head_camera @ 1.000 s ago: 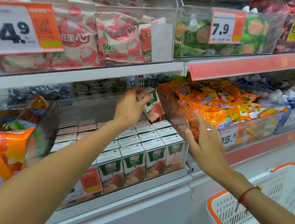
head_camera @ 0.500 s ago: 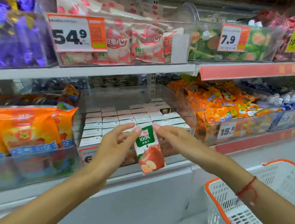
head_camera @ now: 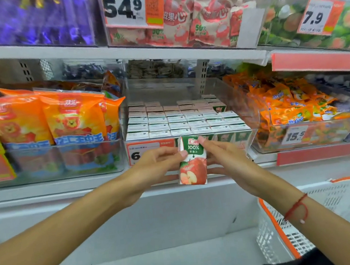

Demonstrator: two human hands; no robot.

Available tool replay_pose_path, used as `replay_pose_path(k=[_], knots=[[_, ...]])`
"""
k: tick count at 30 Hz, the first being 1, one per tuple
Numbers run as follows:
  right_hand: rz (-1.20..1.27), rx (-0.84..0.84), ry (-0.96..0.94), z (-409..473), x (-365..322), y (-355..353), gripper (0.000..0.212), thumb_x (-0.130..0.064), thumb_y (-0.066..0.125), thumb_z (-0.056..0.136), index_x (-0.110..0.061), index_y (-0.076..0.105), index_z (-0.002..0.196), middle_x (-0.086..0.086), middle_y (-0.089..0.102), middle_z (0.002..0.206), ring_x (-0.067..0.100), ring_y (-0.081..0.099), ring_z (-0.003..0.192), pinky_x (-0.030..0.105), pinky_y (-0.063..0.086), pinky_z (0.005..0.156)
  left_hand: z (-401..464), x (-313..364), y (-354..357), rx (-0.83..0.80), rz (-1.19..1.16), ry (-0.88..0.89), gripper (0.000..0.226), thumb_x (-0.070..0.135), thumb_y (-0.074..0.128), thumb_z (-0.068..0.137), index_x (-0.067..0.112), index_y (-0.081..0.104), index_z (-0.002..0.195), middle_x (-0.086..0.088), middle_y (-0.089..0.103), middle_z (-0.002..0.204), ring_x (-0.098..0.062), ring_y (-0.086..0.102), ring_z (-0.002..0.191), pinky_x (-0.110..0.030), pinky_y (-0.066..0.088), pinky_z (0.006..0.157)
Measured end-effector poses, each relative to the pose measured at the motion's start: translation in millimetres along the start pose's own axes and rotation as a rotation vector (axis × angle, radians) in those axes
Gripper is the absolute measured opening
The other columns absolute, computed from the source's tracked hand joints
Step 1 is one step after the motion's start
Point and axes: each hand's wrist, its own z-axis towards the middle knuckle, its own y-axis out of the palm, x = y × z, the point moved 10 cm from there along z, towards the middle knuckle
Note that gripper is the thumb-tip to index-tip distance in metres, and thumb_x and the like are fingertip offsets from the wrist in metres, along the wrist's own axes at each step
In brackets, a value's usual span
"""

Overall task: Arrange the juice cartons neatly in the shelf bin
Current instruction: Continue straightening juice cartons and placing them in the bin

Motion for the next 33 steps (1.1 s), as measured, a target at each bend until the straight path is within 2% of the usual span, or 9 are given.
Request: replay_pose_path(k=[3, 6, 8, 13, 18, 24, 26, 30, 33], knots=[[0.052, -0.121, 0.054, -2, 2, 9, 0.019, -0.034, 0.055, 0.097, -0.026, 0.066, 0.111, -0.006, 0.076, 0.099, 0.008, 0.071, 0.092, 0.023, 0.055, 0.078, 1, -3, -8, 0.031, -0.071, 0.002, 0.037, 0.035, 0.063, 0.091, 0.018, 0.062, 0.124, 0.005, 0.073, 0.11, -0.004, 0.07, 0.097, -0.016, 0.057, 0.072], [0.057, -0.147, 0.09, -2, 5, 11, 0.03, -0.026, 0.057, 0.097, -0.02, 0.06, 0.126, -0.001, 0.073, 0.111, 0.012, 0.07, 0.1, 0.027, 0.056, 0.085, 3, -6, -13, 0.037, -0.133, 0.002, 0.036, 0.034, 0.062, 0.092, 0.018, 0.062, 0.124, 0.003, 0.074, 0.11, -0.009, 0.07, 0.099, -0.022, 0.058, 0.08], [0.052, -0.139, 0.092, -2, 6, 12, 0.034, -0.025, 0.057, 0.097, -0.018, 0.058, 0.13, 0.0, 0.072, 0.114, 0.013, 0.07, 0.101, 0.026, 0.056, 0.086, 3, -6, -14, 0.038, -0.149, 0.006, 0.035, 0.033, 0.062, 0.092, 0.018, 0.062, 0.124, 0.003, 0.074, 0.109, -0.01, 0.071, 0.099, -0.022, 0.059, 0.078], [0.041, -0.145, 0.082, -1, 5, 13, 0.03, -0.025, 0.058, 0.097, -0.023, 0.059, 0.127, -0.003, 0.072, 0.114, 0.01, 0.069, 0.101, 0.027, 0.056, 0.087, 3, -5, -14, 0.049, -0.157, 0.021, 0.034, 0.032, 0.062, 0.092, 0.017, 0.061, 0.123, 0.0, 0.073, 0.11, -0.011, 0.071, 0.097, -0.022, 0.059, 0.076], [0.042, -0.216, 0.082, -3, 6, 19, 0.03, -0.02, 0.062, 0.094, -0.021, 0.062, 0.124, -0.003, 0.073, 0.111, 0.01, 0.068, 0.105, 0.027, 0.055, 0.091, 5, 0, -17, 0.061, -0.197, 0.071, 0.023, 0.03, 0.06, 0.094, 0.02, 0.065, 0.113, 0.003, 0.076, 0.103, -0.011, 0.072, 0.094, -0.017, 0.057, 0.072], [0.027, -0.161, 0.041, -5, 3, 18, 0.03, -0.021, 0.064, 0.093, -0.021, 0.061, 0.122, -0.002, 0.074, 0.108, 0.009, 0.069, 0.099, 0.018, 0.056, 0.08, 6, -1, -17, 0.044, -0.211, 0.087, 0.014, 0.032, 0.058, 0.095, 0.025, 0.067, 0.103, 0.007, 0.076, 0.095, -0.007, 0.072, 0.09, -0.014, 0.055, 0.065], [0.018, -0.144, 0.032, -6, 3, 17, 0.028, -0.023, 0.065, 0.092, -0.022, 0.062, 0.12, 0.001, 0.074, 0.108, 0.011, 0.069, 0.1, 0.02, 0.056, 0.084, 6, -1, -17, 0.054, -0.213, 0.084, 0.013, 0.033, 0.059, 0.094, 0.027, 0.067, 0.103, 0.009, 0.076, 0.094, -0.007, 0.073, 0.089, -0.014, 0.055, 0.065], [0.013, -0.088, -0.035, -7, -3, 17, 0.021, -0.026, 0.069, 0.089, -0.026, 0.065, 0.109, 0.0, 0.075, 0.1, 0.011, 0.07, 0.097, 0.023, 0.055, 0.089, 2, 8, -35, 0.259, -0.167, 0.21, 0.011, 0.027, 0.068, 0.088, 0.035, 0.066, 0.096, 0.019, 0.074, 0.08, -0.002, 0.072, 0.079, -0.014, 0.055, 0.06], [-0.037, 0.048, -0.158, -9, -14, 13, 0.027, -0.028, 0.075, 0.083, -0.026, 0.066, 0.108, -0.009, 0.071, 0.086, 0.002, 0.068, 0.08, 0.014, 0.052, 0.075, -5, 22, -40, 0.366, -0.036, 0.316, 0.02, 0.035, 0.074, 0.081, 0.034, 0.071, 0.101, 0.016, 0.075, 0.092, -0.007, 0.072, 0.086, -0.021, 0.058, 0.071]])
